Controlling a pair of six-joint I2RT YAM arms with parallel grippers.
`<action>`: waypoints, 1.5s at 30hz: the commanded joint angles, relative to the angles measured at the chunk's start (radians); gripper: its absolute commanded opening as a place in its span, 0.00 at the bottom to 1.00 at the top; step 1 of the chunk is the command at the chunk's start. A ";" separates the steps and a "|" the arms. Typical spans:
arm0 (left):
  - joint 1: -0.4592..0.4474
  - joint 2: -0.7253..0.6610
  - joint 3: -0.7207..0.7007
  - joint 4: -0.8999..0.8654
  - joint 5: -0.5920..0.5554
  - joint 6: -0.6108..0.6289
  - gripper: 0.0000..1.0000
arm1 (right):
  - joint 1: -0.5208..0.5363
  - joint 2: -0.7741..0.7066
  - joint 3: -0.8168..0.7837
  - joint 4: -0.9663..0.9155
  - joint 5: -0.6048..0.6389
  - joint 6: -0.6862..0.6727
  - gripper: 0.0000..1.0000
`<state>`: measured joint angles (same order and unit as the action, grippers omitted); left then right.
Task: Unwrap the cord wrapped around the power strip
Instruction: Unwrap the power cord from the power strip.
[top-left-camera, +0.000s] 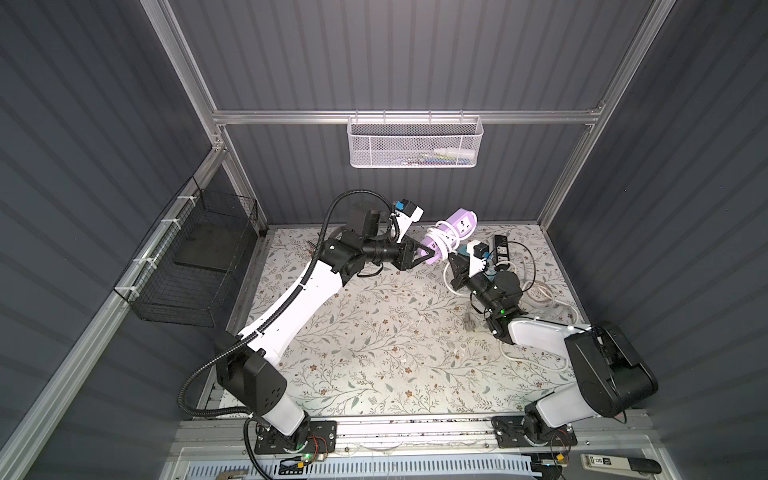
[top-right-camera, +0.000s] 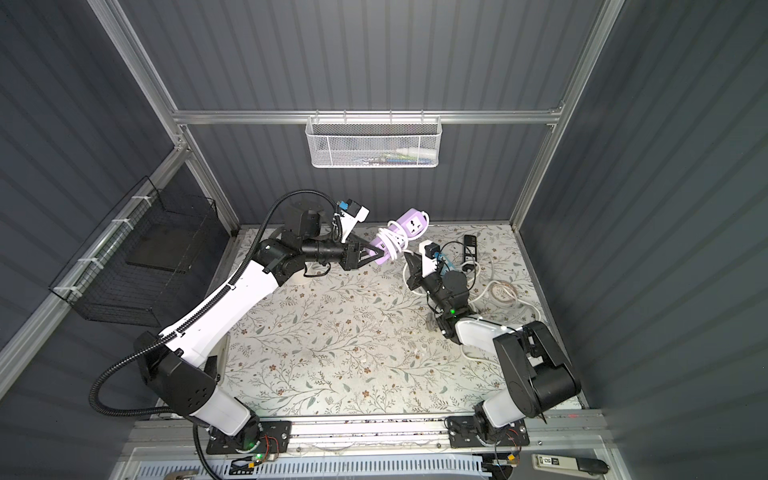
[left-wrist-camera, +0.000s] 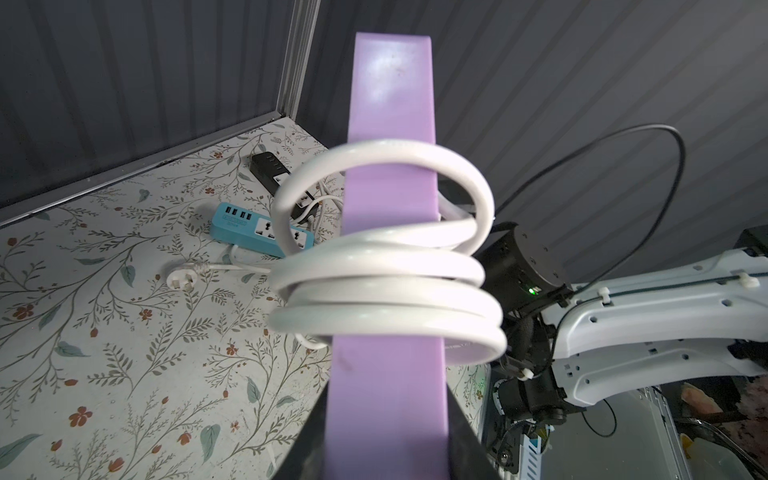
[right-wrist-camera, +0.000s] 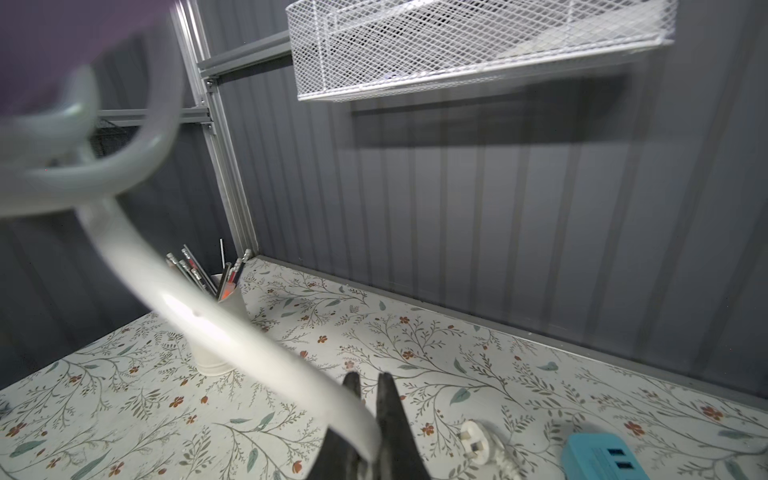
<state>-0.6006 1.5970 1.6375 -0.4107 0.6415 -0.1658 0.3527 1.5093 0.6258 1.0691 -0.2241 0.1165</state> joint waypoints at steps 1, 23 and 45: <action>0.003 -0.009 0.036 0.067 0.103 -0.009 0.00 | -0.072 -0.005 0.072 -0.099 -0.081 0.118 0.00; -0.003 0.092 0.037 0.003 0.063 0.043 0.00 | -0.292 -0.224 0.387 -0.543 -0.360 0.235 0.00; 0.035 -0.022 0.033 0.032 -0.108 0.054 0.00 | -0.339 -0.526 0.059 -0.900 -0.242 0.254 0.00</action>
<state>-0.5674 1.6493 1.6375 -0.4332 0.5171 -0.1318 0.0174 0.9375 0.7303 0.2287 -0.5064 0.3428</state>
